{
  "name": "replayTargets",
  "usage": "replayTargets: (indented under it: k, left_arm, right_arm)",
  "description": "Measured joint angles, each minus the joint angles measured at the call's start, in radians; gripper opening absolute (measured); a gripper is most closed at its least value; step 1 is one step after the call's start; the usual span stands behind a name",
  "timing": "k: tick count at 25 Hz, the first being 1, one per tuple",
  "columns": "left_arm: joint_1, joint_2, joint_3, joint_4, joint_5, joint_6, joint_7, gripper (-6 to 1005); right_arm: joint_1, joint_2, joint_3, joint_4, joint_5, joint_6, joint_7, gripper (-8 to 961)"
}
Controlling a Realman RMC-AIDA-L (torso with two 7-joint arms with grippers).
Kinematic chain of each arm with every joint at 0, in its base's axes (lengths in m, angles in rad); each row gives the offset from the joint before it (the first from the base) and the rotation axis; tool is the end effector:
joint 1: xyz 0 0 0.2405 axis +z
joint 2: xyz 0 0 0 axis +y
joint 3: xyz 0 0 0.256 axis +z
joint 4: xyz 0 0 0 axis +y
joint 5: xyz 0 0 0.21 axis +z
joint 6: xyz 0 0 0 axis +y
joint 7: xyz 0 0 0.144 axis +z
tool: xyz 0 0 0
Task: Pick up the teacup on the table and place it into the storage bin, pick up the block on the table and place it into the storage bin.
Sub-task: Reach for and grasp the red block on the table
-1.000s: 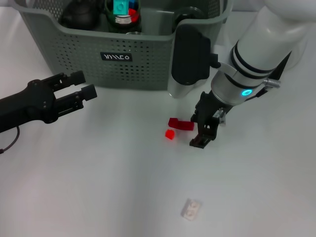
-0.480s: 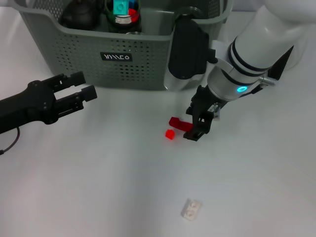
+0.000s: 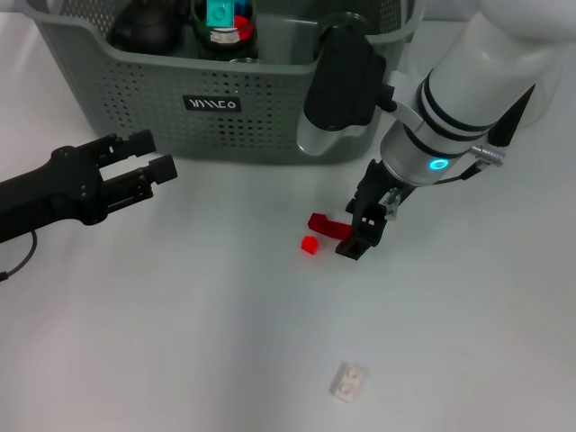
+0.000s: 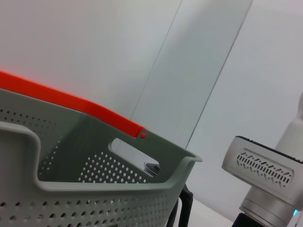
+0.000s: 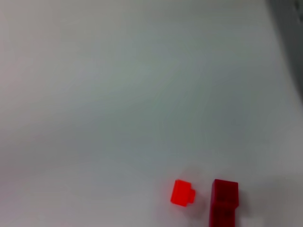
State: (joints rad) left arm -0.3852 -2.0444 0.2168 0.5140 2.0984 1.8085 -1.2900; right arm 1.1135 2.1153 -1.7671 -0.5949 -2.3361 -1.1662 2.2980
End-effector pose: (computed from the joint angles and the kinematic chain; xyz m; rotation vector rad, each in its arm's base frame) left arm -0.3192 0.2627 0.0368 -2.4143 -0.8504 -1.0637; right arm 0.1268 0.3789 -0.1255 -2.9055 0.3031 -0.7858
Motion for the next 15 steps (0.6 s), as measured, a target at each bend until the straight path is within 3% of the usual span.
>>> replayTargets:
  k: [13, 15]
  left_arm:
    - [0.002, -0.002, -0.004, 0.0, 0.007, -0.002, 0.001, 642]
    - [0.002, -0.002, -0.003, 0.0, 0.006, -0.003, 0.002, 642]
  right_arm:
    - [-0.001, 0.0, -0.003, 0.014, 0.018, 0.019, 0.008, 653]
    - [-0.001, 0.001, -0.013, 0.015, 0.02, 0.019, 0.008, 615]
